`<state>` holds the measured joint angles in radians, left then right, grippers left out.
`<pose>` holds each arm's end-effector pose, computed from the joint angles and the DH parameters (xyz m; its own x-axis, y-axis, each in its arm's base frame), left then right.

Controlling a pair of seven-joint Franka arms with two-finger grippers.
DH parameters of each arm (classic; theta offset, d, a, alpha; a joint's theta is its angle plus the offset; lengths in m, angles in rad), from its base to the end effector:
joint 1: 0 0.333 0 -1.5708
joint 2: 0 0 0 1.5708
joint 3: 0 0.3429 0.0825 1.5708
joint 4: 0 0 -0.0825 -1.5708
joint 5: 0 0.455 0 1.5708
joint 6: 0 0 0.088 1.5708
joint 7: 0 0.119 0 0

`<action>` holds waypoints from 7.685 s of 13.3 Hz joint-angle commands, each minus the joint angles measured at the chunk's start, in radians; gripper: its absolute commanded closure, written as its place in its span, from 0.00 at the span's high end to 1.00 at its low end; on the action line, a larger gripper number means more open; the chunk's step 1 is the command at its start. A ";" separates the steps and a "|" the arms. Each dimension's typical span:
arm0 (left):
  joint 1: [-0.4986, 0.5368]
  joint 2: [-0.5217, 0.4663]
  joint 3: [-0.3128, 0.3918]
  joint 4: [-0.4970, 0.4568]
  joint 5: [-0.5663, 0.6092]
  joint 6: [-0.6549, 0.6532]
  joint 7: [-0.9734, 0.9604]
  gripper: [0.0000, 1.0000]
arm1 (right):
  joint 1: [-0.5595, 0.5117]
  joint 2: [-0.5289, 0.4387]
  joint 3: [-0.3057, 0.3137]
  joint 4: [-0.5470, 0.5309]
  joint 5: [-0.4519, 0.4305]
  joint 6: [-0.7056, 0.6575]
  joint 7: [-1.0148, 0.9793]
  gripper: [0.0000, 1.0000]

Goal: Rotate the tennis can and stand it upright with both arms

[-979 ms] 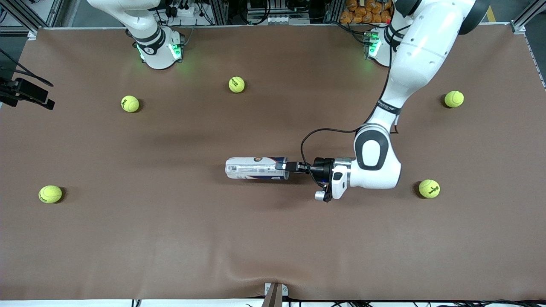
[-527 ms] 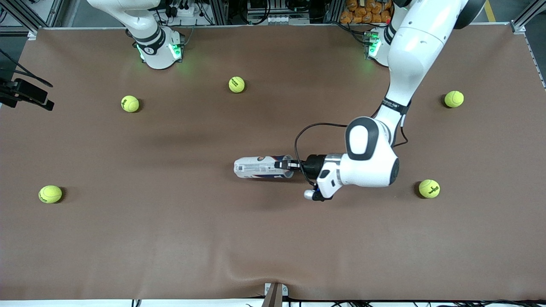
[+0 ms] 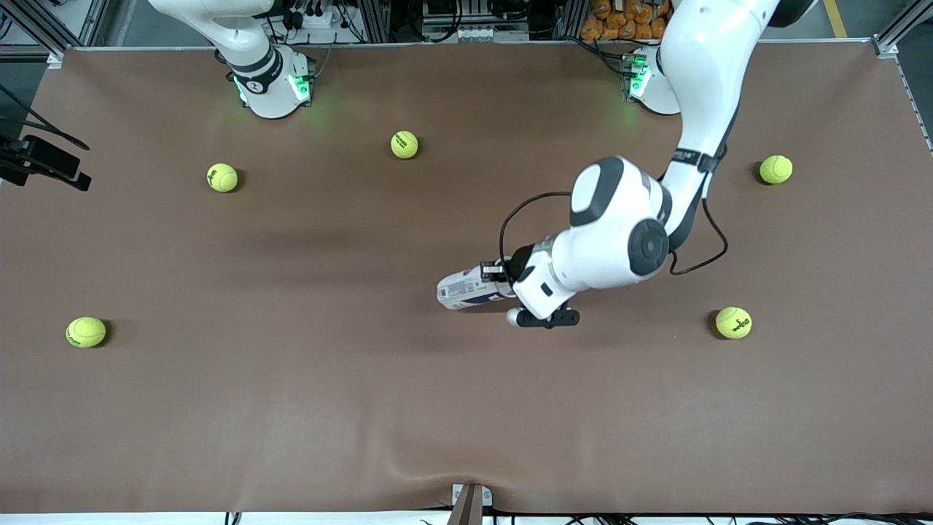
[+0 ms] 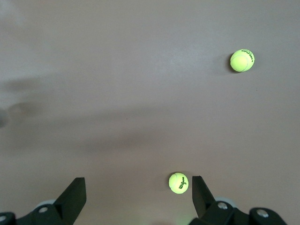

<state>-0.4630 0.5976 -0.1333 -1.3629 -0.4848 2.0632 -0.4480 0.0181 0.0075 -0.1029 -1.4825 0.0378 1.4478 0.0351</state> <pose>0.6710 -0.4646 0.3764 0.9828 0.0439 -0.1796 0.1241 -0.8766 0.4649 0.6130 -0.0470 0.6717 0.9924 -0.1149 -0.0433 -0.1165 -0.9926 -0.0354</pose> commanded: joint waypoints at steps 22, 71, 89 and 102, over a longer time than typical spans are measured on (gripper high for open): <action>-0.287 0.001 0.027 -0.010 0.473 -0.103 -0.598 0.00 | -0.010 -0.009 0.014 0.001 0.010 0.000 0.011 1.00; 0.219 -0.295 0.072 0.011 0.442 -0.325 -0.183 1.00 | -0.018 -0.006 0.012 0.013 -0.029 -0.032 -0.030 1.00; 0.451 -0.727 0.018 -0.181 0.445 -0.686 0.170 1.00 | -0.017 -0.006 0.014 0.013 -0.025 -0.032 -0.030 1.00; 0.460 -0.624 0.034 -0.130 0.497 -0.600 0.366 1.00 | -0.015 -0.006 0.014 0.013 -0.025 -0.032 -0.030 1.00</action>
<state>-0.0125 -0.0297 -0.0948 -1.5141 -0.0031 1.4708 -0.1597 0.0173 0.0075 -0.1038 -1.4747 0.0221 1.4167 -0.0083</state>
